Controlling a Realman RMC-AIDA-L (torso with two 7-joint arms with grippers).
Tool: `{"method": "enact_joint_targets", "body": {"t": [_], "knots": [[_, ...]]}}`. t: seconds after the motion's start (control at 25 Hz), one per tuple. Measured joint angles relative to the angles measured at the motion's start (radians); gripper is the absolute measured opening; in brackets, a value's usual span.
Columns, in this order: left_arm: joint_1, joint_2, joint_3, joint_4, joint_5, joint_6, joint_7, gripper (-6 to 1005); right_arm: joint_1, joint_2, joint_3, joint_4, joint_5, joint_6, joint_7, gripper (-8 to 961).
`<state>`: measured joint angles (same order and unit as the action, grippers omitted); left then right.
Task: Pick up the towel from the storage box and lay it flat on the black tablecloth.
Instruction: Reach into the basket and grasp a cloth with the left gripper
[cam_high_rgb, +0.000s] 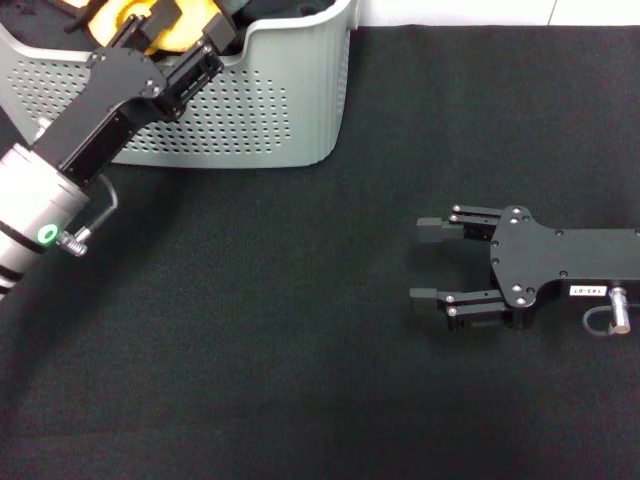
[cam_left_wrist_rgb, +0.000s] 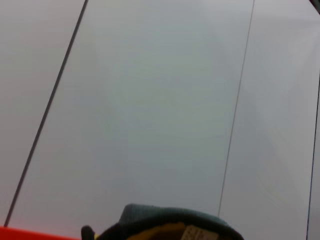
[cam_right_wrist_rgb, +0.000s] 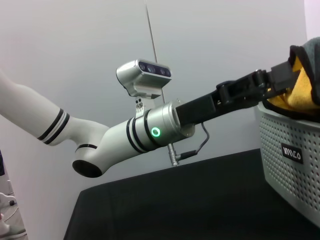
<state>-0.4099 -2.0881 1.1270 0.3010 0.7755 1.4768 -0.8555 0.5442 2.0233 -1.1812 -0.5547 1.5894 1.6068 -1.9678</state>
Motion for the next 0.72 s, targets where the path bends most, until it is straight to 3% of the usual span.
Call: {"method": "enact_joint_targets", "body": {"t": [0.28,0.72], "knots": [[-0.009,-0.002,-0.001,0.002,-0.065,0.005,-0.027,749,-0.009,0.0,0.001,0.003,0.003,0.0,0.0,776],[-0.017,-0.004,-0.001,0.002,-0.128,0.0,-0.255,697,-0.012,-0.002,0.011,0.01,0.007,-0.008,0.0,771]]}}
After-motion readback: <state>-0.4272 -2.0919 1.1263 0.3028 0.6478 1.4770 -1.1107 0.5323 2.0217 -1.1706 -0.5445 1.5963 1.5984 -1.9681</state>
